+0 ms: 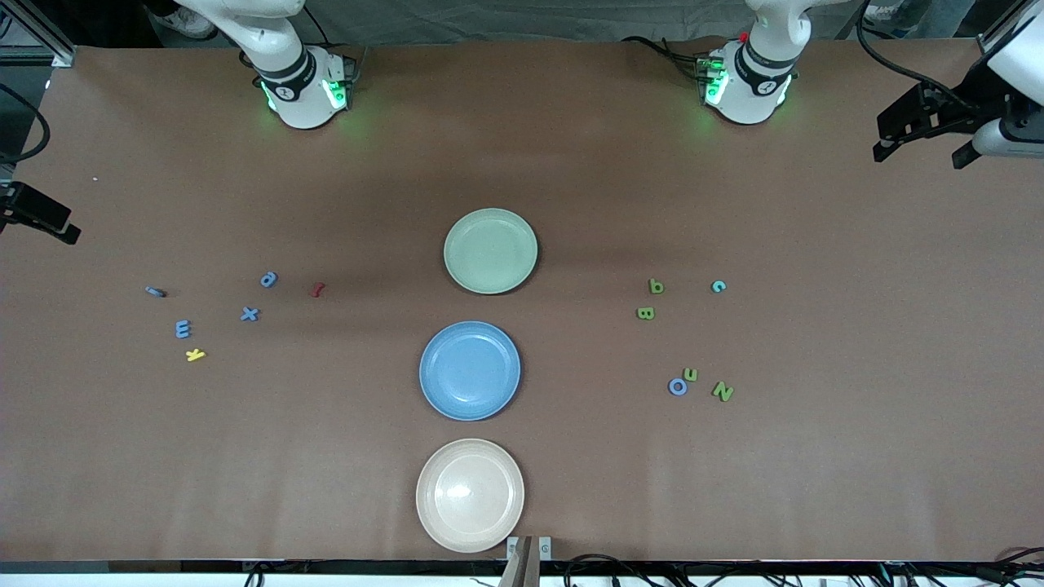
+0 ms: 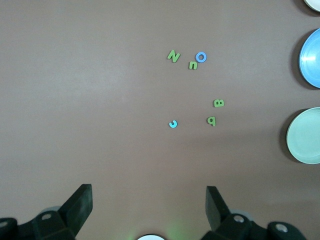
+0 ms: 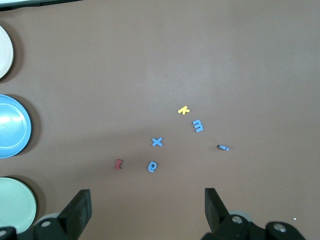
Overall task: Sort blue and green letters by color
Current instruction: 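Reach the left gripper to green N while the right gripper reaches blue x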
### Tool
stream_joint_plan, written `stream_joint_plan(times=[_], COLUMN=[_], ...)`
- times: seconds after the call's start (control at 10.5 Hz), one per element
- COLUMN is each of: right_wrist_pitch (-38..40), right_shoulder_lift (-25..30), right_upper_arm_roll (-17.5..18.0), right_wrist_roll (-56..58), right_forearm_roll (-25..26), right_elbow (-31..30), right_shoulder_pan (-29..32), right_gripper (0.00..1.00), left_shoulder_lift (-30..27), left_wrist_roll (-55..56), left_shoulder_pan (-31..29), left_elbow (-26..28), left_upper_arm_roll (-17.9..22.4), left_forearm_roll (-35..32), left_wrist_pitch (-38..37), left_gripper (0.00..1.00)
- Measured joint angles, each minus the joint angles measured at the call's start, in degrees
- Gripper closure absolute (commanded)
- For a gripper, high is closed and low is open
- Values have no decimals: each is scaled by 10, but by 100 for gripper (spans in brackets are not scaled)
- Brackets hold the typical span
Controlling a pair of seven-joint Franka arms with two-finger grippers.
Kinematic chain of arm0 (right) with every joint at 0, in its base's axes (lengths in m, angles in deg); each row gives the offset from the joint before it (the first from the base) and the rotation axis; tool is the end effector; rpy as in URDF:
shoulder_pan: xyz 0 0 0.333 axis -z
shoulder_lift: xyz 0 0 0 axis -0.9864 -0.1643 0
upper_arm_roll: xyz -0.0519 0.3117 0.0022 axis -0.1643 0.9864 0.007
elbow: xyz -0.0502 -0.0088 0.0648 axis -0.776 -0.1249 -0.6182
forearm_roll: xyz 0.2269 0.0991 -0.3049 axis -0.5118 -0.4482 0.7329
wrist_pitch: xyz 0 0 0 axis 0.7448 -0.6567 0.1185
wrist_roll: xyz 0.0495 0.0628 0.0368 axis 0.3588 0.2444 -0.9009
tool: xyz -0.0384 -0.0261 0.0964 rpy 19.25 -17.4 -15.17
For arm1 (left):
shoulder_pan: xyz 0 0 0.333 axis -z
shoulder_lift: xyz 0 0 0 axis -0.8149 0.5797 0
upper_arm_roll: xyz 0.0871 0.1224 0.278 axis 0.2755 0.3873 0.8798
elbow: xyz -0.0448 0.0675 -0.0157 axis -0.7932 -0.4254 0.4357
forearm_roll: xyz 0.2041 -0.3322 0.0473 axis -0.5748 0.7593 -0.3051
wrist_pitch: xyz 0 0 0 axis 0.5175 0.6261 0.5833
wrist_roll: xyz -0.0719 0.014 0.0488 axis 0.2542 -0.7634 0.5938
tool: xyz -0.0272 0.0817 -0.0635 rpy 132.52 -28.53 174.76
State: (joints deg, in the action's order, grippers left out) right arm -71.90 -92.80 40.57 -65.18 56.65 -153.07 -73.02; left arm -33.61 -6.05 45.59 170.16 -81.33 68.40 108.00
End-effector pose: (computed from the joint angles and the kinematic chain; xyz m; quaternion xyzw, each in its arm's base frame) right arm 0.5690 -0.0546 0.6438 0.9972 -0.0704 0.0218 0.0110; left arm 0.5093 -0.0674 0.6790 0.9988 -0.0454 0.0019 0.0180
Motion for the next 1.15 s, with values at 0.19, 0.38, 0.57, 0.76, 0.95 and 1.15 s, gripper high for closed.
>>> stream_joint_plan(times=[0.19,0.38,0.57,0.76,0.95,1.15], right_wrist_pitch=[0,0,-1,-29,-100,-167], right_shoulder_lift=[0,0,-4,-11,-18,-23], right_upper_arm_roll=[0,0,0,1,9,25], right_wrist_roll=[0,0,0,-3,-34,-62], right_forearm_roll=[0,0,0,-1,-1,-1], right_elbow=[0,0,-1,-22,-80,-150], right_shoulder_pan=[0,0,0,-1,-2,-3], right_gripper=[0,0,0,0,0,0], left_shoulder_lift=[7,9,18,40,61,105], left_wrist_roll=[0,0,0,0,-11,-39], left_shoulder_pan=[0,0,0,0,1,3], left_elbow=[-1,-1,-1,32,103,142], left_upper_arm_roll=[0,0,0,-1,-6,-11], left_forearm_roll=[0,0,-1,-3,-6,-20], left_wrist_pitch=[4,4,17,75,165,240], left_gripper=[0,0,0,0,0,0])
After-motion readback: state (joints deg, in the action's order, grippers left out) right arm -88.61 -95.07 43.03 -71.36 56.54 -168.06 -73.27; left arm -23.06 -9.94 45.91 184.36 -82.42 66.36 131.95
